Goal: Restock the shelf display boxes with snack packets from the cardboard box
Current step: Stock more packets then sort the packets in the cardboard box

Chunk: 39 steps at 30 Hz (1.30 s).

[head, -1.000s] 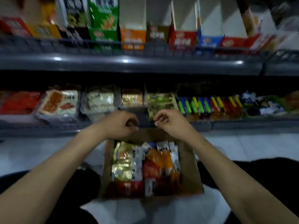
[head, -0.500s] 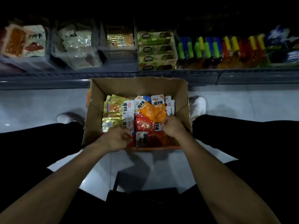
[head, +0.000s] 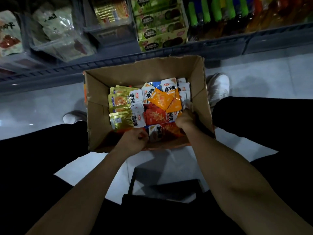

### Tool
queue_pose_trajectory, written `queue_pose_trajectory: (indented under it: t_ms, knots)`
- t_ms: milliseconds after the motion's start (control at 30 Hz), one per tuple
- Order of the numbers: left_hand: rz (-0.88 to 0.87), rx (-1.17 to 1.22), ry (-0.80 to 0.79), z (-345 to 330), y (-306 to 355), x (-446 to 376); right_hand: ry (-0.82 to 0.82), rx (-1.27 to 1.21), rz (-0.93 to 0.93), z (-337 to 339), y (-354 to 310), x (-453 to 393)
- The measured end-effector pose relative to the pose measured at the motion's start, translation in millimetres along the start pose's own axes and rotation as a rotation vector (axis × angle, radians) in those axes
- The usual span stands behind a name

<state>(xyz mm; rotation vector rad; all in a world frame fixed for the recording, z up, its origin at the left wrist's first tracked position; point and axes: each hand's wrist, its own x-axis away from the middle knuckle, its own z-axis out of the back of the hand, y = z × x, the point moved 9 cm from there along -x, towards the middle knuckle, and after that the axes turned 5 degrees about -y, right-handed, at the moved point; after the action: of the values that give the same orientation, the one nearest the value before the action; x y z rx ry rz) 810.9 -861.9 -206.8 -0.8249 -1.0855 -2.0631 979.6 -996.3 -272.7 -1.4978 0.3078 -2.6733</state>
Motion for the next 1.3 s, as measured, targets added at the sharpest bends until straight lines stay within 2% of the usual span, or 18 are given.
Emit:
queue_pose_trajectory:
  t_ms: [100,233,267,333,400,467,533,600,667,767,833,900,967,1067,1133,1233,1300]
  knots:
    - [0.013,-0.01,-0.005,-2,0,-7,0.056,0.03,0.035,2,-3,2]
    - [0.056,0.056,-0.016,-1,-9,-22,0.208,-0.004,-0.04,18,2,16]
    - [0.076,0.134,0.015,3,-12,-24,0.266,0.009,-0.028,26,1,24]
    - [0.138,0.427,0.1,15,-16,-25,0.341,-0.039,0.127,41,-9,42]
    - [0.198,0.749,0.139,21,-10,-23,0.281,-0.182,0.372,42,-25,59]
    - [0.221,0.974,0.071,19,4,-24,0.125,-0.323,0.568,34,-44,75]
    - [0.184,1.103,-0.014,18,14,-26,0.004,-0.373,0.665,27,-58,85]
    - [0.132,1.172,-0.032,19,13,-26,-0.073,-0.402,0.638,20,-61,86]
    - [0.108,1.246,0.081,26,2,-23,-0.079,-0.391,0.597,17,-59,80]
    - [0.198,1.3,0.339,38,-27,-15,0.058,-0.319,0.471,27,-50,59]
    - [0.252,1.31,0.409,38,-42,-13,0.114,-0.266,0.324,32,-36,37]
    - [0.293,1.321,0.423,34,-50,-9,0.102,-0.253,0.149,25,-14,13]
    - [0.311,1.326,0.428,31,-52,-4,0.017,-0.224,0.029,8,3,-2]
    - [0.316,1.318,0.444,31,-53,2,-0.061,-0.046,0.003,-15,12,-11]
    - [0.331,1.298,0.439,31,-55,3,-0.005,0.0,0.019,-16,11,-14]
    - [0.373,1.258,0.434,31,-59,4,0.184,-0.024,0.006,-1,10,-12]
    - [0.381,1.24,0.428,31,-58,4,0.234,-0.04,0.021,8,7,-10]
